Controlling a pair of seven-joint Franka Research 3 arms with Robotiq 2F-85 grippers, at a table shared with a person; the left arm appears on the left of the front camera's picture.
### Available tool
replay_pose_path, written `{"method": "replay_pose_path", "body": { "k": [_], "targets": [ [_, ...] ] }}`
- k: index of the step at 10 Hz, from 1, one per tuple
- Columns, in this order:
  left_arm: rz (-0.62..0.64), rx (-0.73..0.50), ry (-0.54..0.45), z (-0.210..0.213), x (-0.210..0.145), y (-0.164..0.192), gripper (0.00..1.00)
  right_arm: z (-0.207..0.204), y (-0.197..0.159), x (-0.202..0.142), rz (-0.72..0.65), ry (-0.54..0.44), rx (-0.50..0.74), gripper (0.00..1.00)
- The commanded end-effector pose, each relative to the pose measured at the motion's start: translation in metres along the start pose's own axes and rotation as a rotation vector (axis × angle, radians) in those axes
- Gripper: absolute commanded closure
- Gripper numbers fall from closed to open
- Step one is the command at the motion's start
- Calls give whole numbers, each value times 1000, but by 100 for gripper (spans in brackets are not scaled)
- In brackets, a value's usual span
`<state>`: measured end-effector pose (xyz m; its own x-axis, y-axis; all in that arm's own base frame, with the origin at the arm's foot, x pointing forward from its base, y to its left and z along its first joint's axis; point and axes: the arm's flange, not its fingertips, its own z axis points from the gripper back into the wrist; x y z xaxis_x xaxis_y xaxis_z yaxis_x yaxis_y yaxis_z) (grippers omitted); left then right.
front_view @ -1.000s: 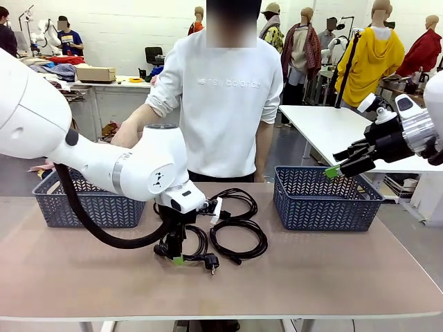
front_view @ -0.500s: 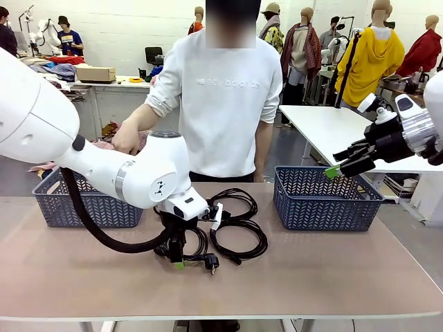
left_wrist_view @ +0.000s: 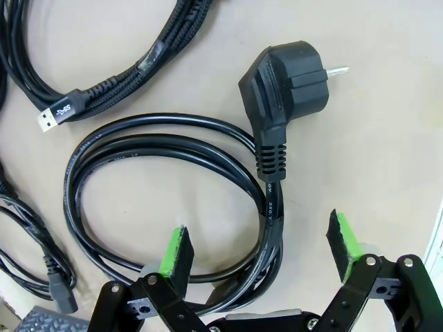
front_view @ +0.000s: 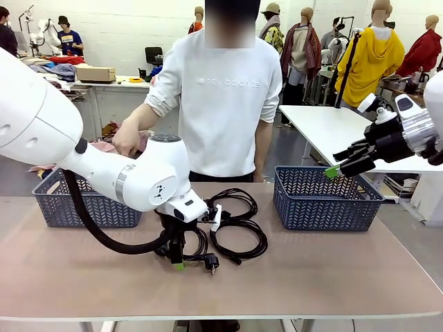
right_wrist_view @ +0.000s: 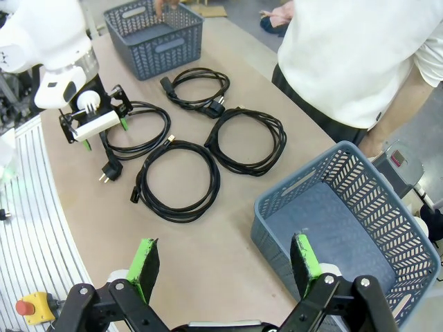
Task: Organize the cables according to human instructions.
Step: Pick up a bundle of cables and place it in the basket indicated by the human.
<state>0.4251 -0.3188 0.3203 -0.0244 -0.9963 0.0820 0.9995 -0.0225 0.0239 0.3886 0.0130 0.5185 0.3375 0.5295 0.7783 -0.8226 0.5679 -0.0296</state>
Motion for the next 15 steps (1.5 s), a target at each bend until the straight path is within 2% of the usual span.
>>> {"method": "replay_pose_path", "body": {
  "k": [1, 2, 3, 4, 5, 6, 7, 8, 9, 10, 11, 13, 15],
  "targets": [
    [4, 11, 9, -3, 1, 1, 5, -2, 0, 1, -2, -20, 8, 0],
    [2, 11, 11, -2, 2, 1, 19, -2, 0, 1, -2, -20, 8, 0],
    [4, 14, 7, -2, 1, 1, 24, -2, 0, 1, -2, -20, 8, 0],
    [5, 15, 7, -2, 1, 1, 38, -2, 0, 1, -2, -20, 8, 0],
    [5, 14, 6, -2, 1, 1, 43, -2, 0, 1, -2, -20, 8, 0],
    [4, 12, 5, -2, 1, 1, 57, -2, 0, 1, -2, -20, 8, 0],
    [5, 11, 5, -1, 1, 1, 62, -2, 0, 1, -2, -20, 8, 0],
    [5, 8, 7, -1, 0, 1, 77, -2, 0, 1, -2, -20, 8, 0],
    [1, 3, 4, 1, 0, 0, 81, -2, 0, 1, -2, -20, 8, 0],
    [-1, -2, 3, 3, -1, -1, 96, -2, 0, 1, -2, -20, 8, 0],
    [0, -5, 1, 6, -1, -3, 100, -2, 0, 1, -2, -20, 8, 0],
    [1, 5, 1, 18, -2, -8, 100, -2, 0, 1, -2, -20, 8, 0],
    [14, 85, 11, 50, 1, -16, 100, -2, 0, 1, -2, -20, 8, 0]
  ]
}}
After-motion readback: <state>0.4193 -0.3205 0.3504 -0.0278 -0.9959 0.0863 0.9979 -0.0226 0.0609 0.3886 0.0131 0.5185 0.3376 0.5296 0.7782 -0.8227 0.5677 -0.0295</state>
